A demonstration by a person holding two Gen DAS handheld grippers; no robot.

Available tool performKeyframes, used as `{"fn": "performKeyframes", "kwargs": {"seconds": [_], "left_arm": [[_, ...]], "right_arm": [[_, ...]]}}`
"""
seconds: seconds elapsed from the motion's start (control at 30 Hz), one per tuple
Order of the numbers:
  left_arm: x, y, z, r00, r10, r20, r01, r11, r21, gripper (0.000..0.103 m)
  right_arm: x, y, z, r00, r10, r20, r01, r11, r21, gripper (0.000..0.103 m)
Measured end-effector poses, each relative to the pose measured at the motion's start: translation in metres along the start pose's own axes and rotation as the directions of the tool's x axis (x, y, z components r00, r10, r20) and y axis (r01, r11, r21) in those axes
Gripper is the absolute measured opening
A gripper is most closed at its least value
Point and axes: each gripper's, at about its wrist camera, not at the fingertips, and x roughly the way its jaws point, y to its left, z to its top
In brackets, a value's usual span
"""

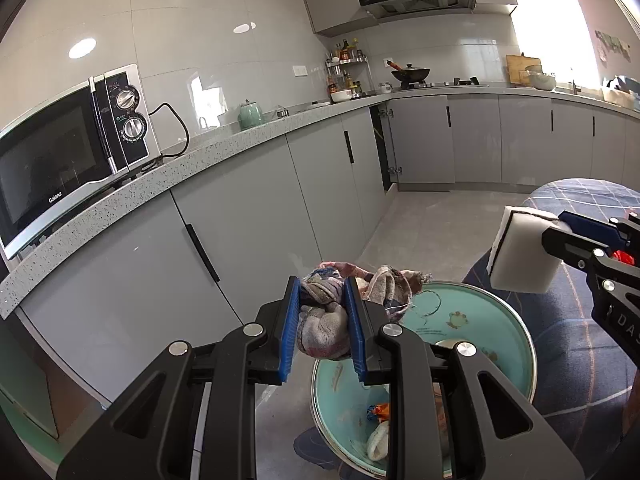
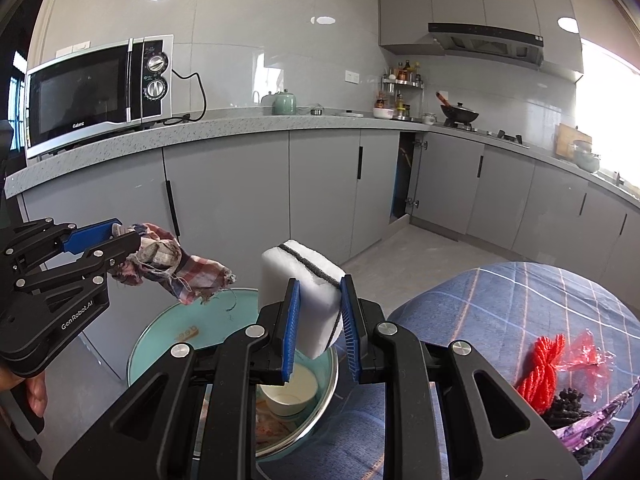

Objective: Collect trash
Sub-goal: 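Carry the plaid rag and white sponge over the teal bin with both tools, then open both tools to drop the rag and sponge into the teal bin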

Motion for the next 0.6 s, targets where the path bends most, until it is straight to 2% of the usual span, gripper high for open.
{"fn": "performKeyframes", "kwargs": {"seconds": [0.6], "left_arm": [[0.0068,0.008,-0.002,1.0,-0.022,-0.008,0.022,1.0,-0.011,0.024]], "right_arm": [[0.0075,0.0107,-0.0039,0.999,0.03,-0.016,-0.031,0.999,-0.019,0.022]]}}
